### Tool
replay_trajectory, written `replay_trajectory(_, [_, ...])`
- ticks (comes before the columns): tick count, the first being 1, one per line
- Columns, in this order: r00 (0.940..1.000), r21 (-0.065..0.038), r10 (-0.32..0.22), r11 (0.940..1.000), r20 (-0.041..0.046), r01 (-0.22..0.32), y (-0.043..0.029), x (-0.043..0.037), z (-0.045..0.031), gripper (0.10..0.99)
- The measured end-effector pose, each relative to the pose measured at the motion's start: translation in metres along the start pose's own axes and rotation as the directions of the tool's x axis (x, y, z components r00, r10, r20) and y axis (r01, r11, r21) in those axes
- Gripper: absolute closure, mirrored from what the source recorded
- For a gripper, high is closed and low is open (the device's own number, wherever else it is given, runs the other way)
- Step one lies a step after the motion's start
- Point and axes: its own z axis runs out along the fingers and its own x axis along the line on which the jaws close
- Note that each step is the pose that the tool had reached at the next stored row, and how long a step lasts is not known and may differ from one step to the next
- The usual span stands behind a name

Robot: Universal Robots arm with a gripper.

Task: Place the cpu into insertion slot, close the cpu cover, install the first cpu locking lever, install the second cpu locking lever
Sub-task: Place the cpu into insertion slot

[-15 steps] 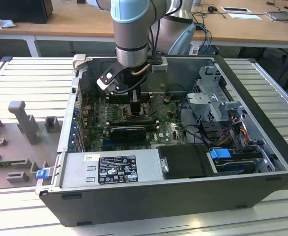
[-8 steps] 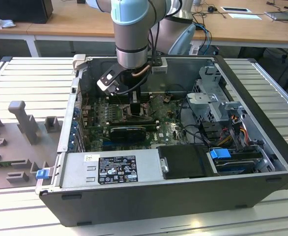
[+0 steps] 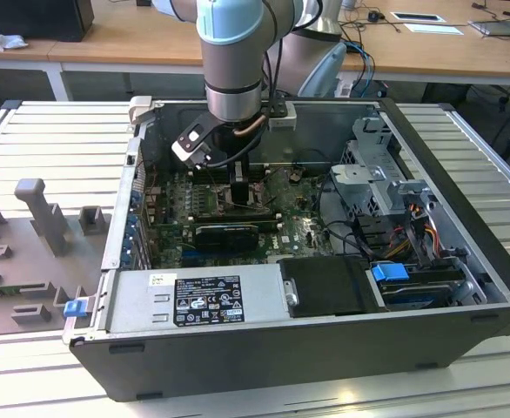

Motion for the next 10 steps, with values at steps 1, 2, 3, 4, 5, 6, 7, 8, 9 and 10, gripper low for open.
replay_trajectory(1, [1.0,0.0,0.0,1.0,0.0,0.0,0.0,0.0,0.0,0.478])
replay_trajectory(2, [1.0,0.0,0.0,1.0,0.0001,0.0,0.0001,0.0,-0.0005,0.478])
replay_trajectory(3, [1.0,0.0,0.0,1.0,0.0,0.0,0.0001,0.0,-0.0013,0.478])
replay_trajectory(4, [1.0,0.0,0.0,1.0,0.0001,0.0,0.0002,0.0,-0.0025,0.478])
replay_trajectory(5, [1.0,0.0,0.0,1.0,-0.0001,0.0,0.0003,0.0,-0.004,0.478])
replay_trajectory(6, [1.0,0.0,0.0,1.0,0.0001,0.0,0.0006,0.0,-0.0069,0.478])
replay_trajectory(7, [1.0,0.0,0.0,1.0,0.0001,0.0,0.0007,0.0001,-0.0085,0.494])
replay_trajectory(8, [1.0,0.0,0.0,1.0,0.0001,0.0,0.0008,0.0001,-0.0096,0.561])
replay_trajectory(9, [1.0,0.0,0.0,1.0,0.0,0.0,0.0008,0.0001,-0.0099,0.624])
replay_trajectory(10, [1.0,0.0,0.0,1.0,0.0,0.0,0.0009,0.0001,-0.0103,0.682])
